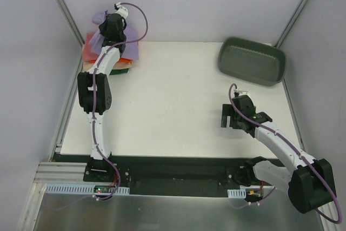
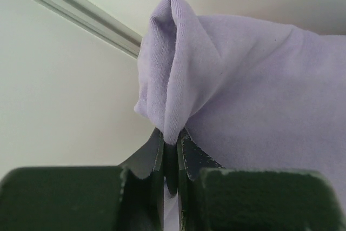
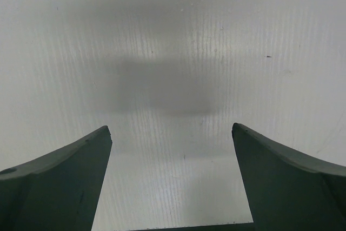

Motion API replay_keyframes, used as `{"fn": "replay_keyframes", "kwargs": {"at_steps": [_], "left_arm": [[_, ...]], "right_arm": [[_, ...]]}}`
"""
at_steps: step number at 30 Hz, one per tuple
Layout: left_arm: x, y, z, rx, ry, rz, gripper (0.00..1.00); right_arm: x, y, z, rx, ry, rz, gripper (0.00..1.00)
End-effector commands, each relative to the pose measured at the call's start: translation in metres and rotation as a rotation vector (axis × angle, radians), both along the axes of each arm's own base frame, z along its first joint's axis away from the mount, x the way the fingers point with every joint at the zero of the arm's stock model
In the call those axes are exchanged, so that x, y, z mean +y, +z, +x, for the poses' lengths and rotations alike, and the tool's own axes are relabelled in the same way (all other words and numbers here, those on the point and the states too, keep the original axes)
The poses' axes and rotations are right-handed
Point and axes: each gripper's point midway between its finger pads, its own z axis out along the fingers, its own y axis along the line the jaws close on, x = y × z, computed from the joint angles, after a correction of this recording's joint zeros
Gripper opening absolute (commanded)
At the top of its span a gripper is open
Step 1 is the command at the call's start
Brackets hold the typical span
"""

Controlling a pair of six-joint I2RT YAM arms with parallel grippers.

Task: Fold and stack the t-shirts
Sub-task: Put the neatly folded tshirt into the corner of the board with the left arm

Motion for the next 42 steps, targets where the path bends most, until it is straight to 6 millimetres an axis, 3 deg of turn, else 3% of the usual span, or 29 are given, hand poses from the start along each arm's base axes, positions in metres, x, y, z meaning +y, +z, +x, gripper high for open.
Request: {"fn": "replay_keyframes", "kwargs": {"at_steps": [1,7,9,10,15,26,37,39,42], "left_arm": [[0.006,0.059,0.01,-0.173,-0.078,-0.005,0.0],[0.022,0.035,0.03,-0.139,-0.129,-0.017,0.0],[0.017,0.029,0.037,-0.132,-0.165,-0.02,0.0],[0.031,0.026,0.039,-0.131,-0.156,-0.02,0.0],[0.04,0.01,0.051,-0.119,-0.18,-0.068,0.0],[0.067,-0.015,0.056,-0.087,-0.178,-0.078,0.0],[0.086,-0.002,0.052,-0.12,-0.147,-0.088,0.0],[0.087,-0.002,0.051,-0.126,-0.142,-0.084,0.1],[0.09,0.0,0.05,-0.136,-0.128,-0.073,0.1]], "right_arm": [[-0.008,0.013,0.007,-0.028,-0.037,-0.036,0.96],[-0.016,0.02,0.01,-0.047,-0.049,-0.08,0.96],[-0.019,0.021,0.012,-0.053,-0.054,-0.093,0.96],[-0.019,0.022,0.013,-0.053,-0.055,-0.096,0.96],[-0.02,0.023,0.015,-0.039,-0.06,-0.114,0.96],[-0.016,0.019,0.024,0.017,-0.049,-0.137,0.96],[-0.017,0.027,0.024,-0.006,-0.061,-0.131,0.96],[-0.017,0.027,0.025,-0.009,-0.061,-0.13,0.96],[-0.018,0.028,0.024,-0.01,-0.063,-0.136,0.96]]}}
